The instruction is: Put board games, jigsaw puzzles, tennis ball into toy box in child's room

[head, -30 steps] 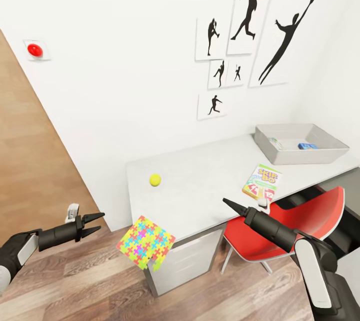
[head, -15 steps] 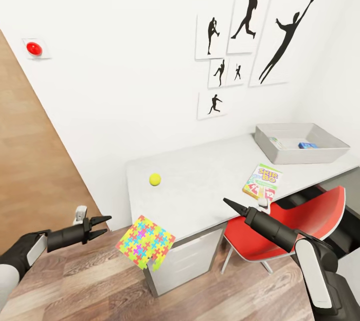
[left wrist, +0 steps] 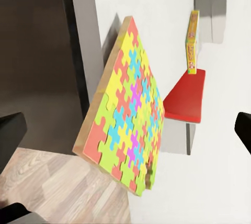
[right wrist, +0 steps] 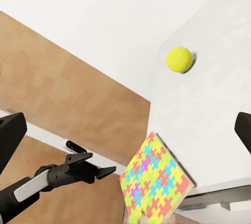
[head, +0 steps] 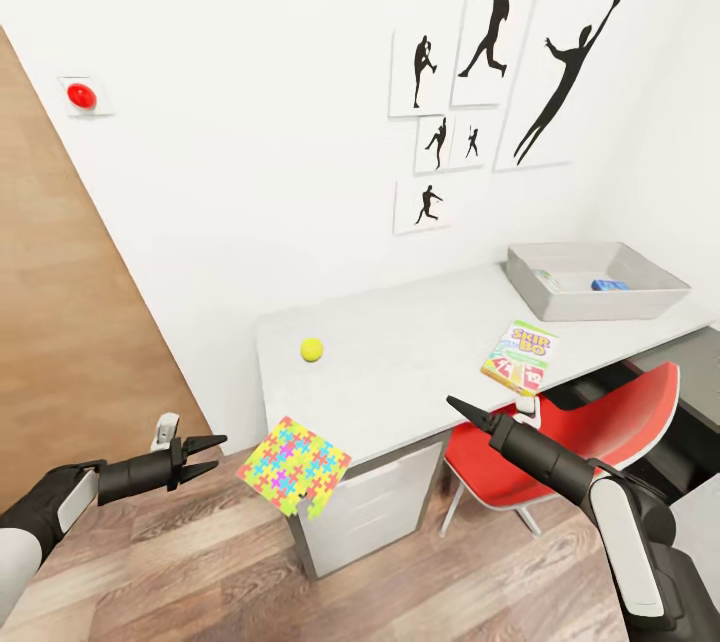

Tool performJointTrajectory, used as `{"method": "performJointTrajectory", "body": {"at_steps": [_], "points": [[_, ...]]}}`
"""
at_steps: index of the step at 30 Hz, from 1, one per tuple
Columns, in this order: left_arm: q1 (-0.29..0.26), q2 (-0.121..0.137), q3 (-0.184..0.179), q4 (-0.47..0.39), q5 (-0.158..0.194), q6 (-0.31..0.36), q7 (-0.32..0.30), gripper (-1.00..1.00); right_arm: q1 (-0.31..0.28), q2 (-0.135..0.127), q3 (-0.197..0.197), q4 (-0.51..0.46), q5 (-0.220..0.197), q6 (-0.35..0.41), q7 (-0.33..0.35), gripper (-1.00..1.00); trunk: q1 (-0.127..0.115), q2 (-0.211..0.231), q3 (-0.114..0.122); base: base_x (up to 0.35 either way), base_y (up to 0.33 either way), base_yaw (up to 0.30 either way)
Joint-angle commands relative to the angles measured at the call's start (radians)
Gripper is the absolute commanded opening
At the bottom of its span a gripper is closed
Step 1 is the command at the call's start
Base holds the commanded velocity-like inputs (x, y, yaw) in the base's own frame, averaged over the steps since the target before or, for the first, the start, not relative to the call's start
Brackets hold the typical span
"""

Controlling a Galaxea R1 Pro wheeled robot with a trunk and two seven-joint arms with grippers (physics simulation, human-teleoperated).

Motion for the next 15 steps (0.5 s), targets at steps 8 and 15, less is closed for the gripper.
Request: {"method": "performJointTrajectory", "body": {"at_steps": [8,15], "points": [[-0.001,0.0,0.001,0.0,0.001,0.007,-0.002,1.0,-0.001,0.0,-0.001,0.0,-0.001,0.005,0.002,1.0,0.0,-0.001,-0.001,-0.104,-0.03,0.0],[-0.001,0.0,0.002,0.0,0.001,0.007,-0.002,1.0,-0.001,-0.001,-0.002,0.0,-0.001,0.005,0.002,1.0,0.0,-0.001,-0.001,-0.014,-0.028,0.0]]}}
